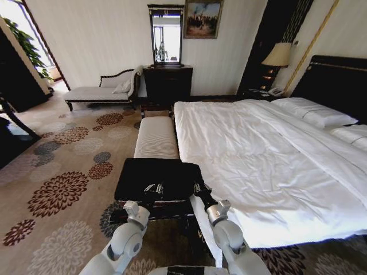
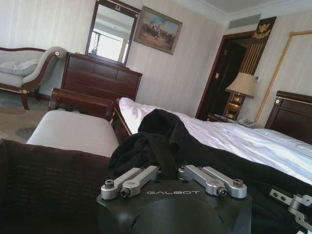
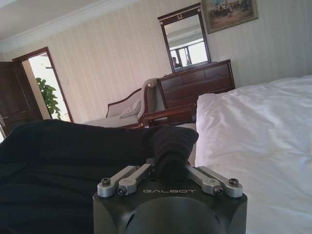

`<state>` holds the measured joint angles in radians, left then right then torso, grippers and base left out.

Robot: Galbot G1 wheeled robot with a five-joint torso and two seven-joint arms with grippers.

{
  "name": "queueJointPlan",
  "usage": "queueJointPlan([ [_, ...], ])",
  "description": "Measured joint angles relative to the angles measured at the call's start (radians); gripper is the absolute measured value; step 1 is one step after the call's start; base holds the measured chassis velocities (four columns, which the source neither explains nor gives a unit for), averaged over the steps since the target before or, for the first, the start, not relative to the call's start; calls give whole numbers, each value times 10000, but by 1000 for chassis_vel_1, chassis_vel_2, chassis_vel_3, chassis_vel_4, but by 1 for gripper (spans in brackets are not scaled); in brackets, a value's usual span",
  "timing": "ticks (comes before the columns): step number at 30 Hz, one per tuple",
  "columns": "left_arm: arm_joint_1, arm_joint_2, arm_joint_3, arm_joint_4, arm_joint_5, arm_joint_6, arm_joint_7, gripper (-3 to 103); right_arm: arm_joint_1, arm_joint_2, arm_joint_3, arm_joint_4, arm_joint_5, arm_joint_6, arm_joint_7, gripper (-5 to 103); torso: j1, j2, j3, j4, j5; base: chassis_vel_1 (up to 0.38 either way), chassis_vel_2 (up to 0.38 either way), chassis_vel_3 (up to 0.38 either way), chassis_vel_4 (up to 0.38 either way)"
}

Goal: Fold the clothes on the bed and place them into the basket.

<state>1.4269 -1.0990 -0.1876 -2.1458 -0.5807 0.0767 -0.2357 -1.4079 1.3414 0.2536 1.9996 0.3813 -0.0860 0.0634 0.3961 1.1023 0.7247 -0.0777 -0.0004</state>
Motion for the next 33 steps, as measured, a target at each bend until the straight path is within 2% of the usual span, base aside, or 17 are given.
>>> queueJointPlan([
  [8, 396, -46, -746, -253, 117, -49, -37, 7, 482, -32, -737, -209, 10, -54, -7, 7, 0, -1, 2, -8, 6, -5, 8, -4, 2],
  [12, 362, 32, -1295, -142, 50, -55, -154, 7, 1374, 14, -1567, -820, 203, -118, 70, 7, 0, -1, 2, -2, 2, -13, -6, 6, 8],
  [17, 451, 73, -1772, -39, -234, -55, -171, 7, 1895, 94, -1912, -1191, 154, -226, 118, 7, 0, -1, 2, 1, 1, 0, 0, 0, 0],
  [33, -128, 272, -2122, 574, -1276, 42, -261, 7, 3017, 574, -2535, -2176, 72, -347, 279, 7, 0, -2, 3, -3, 4, 30, 34, -28, -34],
])
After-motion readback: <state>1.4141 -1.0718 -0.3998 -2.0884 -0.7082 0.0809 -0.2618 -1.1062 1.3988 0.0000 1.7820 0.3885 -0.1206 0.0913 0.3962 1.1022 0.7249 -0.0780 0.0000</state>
